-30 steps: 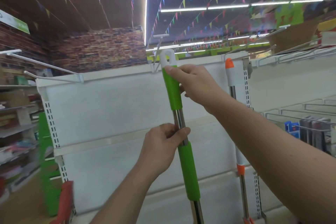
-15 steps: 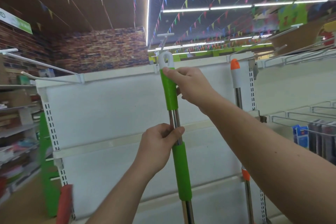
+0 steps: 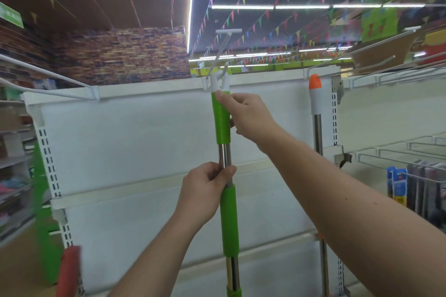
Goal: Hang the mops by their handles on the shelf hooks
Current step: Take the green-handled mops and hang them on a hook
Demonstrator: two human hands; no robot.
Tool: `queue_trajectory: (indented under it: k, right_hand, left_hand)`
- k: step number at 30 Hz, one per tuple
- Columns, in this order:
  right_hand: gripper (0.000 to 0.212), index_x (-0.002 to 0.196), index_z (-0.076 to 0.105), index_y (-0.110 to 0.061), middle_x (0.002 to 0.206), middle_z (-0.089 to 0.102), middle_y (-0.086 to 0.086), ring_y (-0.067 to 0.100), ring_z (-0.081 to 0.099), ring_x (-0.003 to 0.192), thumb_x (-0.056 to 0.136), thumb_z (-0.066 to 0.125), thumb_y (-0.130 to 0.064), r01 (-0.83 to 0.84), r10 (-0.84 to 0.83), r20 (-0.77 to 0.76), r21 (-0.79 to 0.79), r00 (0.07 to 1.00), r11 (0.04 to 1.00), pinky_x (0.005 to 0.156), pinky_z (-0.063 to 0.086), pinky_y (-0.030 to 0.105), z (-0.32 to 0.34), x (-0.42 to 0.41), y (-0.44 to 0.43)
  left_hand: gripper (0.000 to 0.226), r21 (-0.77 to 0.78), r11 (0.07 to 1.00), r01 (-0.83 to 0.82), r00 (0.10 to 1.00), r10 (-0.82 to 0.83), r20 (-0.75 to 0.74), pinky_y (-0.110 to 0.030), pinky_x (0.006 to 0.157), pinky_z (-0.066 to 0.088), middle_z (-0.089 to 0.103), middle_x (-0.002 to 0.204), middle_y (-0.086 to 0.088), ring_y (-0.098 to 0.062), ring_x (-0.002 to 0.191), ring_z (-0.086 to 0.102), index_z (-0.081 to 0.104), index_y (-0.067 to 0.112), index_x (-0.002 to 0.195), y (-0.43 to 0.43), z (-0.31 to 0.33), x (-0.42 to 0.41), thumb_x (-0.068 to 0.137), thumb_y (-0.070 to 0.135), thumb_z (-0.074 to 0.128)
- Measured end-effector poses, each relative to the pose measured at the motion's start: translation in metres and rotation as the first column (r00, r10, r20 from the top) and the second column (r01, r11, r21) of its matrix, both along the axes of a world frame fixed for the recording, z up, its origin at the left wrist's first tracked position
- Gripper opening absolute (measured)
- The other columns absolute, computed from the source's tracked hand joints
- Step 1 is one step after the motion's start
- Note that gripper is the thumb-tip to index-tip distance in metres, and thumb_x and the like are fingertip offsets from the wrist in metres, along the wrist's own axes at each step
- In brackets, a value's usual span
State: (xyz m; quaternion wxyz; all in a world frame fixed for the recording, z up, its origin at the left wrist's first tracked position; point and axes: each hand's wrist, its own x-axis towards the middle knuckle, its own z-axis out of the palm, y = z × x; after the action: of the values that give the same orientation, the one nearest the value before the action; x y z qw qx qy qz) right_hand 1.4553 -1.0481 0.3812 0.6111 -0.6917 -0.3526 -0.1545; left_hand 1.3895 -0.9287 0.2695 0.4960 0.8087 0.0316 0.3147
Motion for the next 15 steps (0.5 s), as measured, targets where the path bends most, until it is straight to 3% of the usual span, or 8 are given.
queue_trajectory:
  k: [6, 8, 12, 15]
  right_hand:
    - [0.066, 0.108, 0.068, 0.008, 0.081, 0.060, 0.009, 0.023, 0.060, 0.074, 0.100, 0.056, -0.056, 0.047, -0.049, -0.037, -0.033, 0.998, 0.998, 0.070, 0.047, 0.038, -0.001, 0.018, 0.014]
    - [0.060, 0.111, 0.070, 0.000, 0.091, 0.069, 0.009, 0.029, 0.069, 0.084, 0.100, 0.057, -0.057, 0.074, -0.076, -0.051, -0.044, 0.996, 0.996, 0.078, 0.055, 0.045, 0.001, 0.022, 0.018]
    - [0.065, 0.121, 0.064, 0.008, 0.108, 0.073, 0.023, 0.039, 0.073, 0.097, 0.101, 0.058, -0.054, 0.101, -0.105, -0.069, -0.051, 0.992, 0.994, 0.094, 0.056, 0.055, 0.003, 0.030, 0.025]
    - [0.067, 0.122, 0.062, 0.010, 0.114, 0.072, 0.029, 0.034, 0.071, 0.087, 0.101, 0.058, -0.053, 0.102, -0.105, -0.072, -0.051, 0.992, 0.994, 0.094, 0.057, 0.059, 0.004, 0.036, 0.031]
  left_hand:
    - [0.033, 0.006, 1.000, -0.020, 1.000, 0.020, -0.013, -0.056, 0.083, 0.060, 0.076, 0.075, 0.000, -0.028, 0.083, 0.072, 0.072, 0.018, 0.075, 0.012, -0.002, 0.026, 0.089, 0.048, 0.070]
    - [0.034, 0.025, 0.999, -0.036, 0.999, 0.036, -0.014, -0.055, 0.081, 0.061, 0.075, 0.074, 0.001, -0.027, 0.082, 0.072, 0.072, 0.019, 0.073, 0.017, -0.002, 0.035, 0.089, 0.049, 0.069]
    - [0.033, 0.038, 0.998, -0.047, 0.998, 0.048, -0.028, -0.053, 0.080, 0.062, 0.075, 0.074, 0.005, -0.024, 0.081, 0.072, 0.072, 0.020, 0.073, 0.024, -0.002, 0.053, 0.091, 0.048, 0.068]
    - [0.034, 0.034, 0.998, -0.052, 0.998, 0.054, -0.044, -0.054, 0.080, 0.062, 0.075, 0.074, 0.004, -0.026, 0.081, 0.072, 0.072, 0.021, 0.072, 0.030, -0.003, 0.066, 0.091, 0.049, 0.067]
